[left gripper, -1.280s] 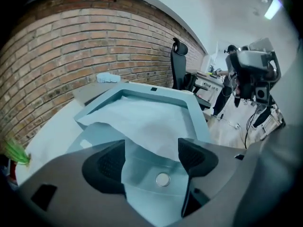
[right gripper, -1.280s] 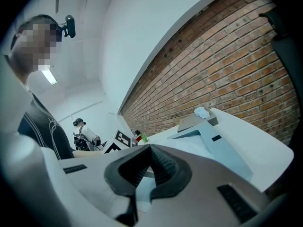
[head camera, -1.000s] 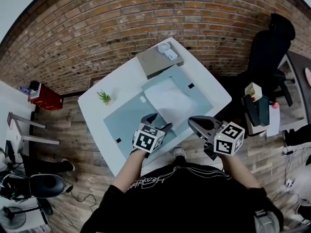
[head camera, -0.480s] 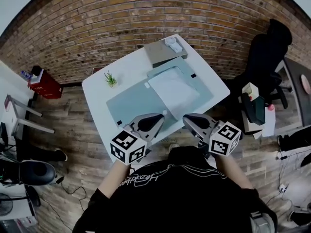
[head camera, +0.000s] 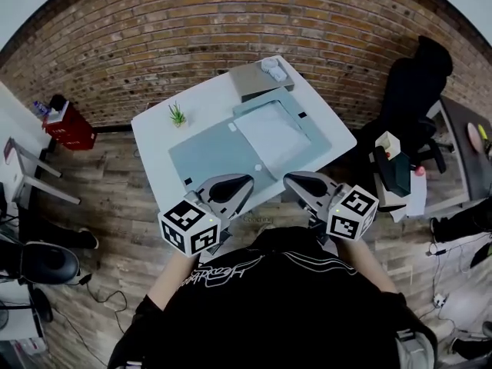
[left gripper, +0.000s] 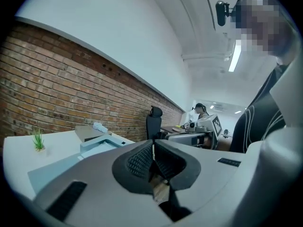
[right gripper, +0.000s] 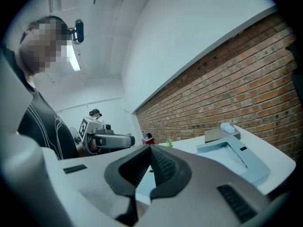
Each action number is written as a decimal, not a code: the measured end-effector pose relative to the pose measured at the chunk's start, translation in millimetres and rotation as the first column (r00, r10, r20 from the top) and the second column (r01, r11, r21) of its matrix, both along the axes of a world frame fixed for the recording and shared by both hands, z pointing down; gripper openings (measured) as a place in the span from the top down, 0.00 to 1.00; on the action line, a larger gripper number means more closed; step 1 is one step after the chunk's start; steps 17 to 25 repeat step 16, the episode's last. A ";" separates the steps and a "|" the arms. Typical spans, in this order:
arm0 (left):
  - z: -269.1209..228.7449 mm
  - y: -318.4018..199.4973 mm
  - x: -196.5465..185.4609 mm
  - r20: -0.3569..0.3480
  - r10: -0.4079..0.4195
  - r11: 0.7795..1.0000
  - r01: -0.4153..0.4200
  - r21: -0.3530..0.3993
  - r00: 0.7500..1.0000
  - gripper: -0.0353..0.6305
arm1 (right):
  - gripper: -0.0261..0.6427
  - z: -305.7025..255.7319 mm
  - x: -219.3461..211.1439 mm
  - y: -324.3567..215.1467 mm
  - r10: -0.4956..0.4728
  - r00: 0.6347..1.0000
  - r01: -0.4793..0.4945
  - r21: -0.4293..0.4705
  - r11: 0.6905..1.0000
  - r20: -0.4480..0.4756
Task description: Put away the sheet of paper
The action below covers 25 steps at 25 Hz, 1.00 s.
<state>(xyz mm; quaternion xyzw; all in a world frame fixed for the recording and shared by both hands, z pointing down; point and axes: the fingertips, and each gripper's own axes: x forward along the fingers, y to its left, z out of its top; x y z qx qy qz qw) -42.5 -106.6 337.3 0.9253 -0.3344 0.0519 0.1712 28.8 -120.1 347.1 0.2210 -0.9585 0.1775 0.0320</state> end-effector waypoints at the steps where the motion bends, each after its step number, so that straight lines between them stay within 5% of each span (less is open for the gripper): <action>1: -2.7 2.5 -0.3 -0.002 -0.001 1.000 0.001 0.005 1.000 0.89 | 0.96 -1.5 -0.9 2.0 -0.006 1.000 0.006 0.004 1.000 -0.003; 25: -21.6 17.8 -4.2 0.011 -0.023 0.999 0.023 0.050 1.000 0.89 | 0.96 -24.9 -17.9 17.1 -0.107 0.994 0.109 0.066 0.992 -0.030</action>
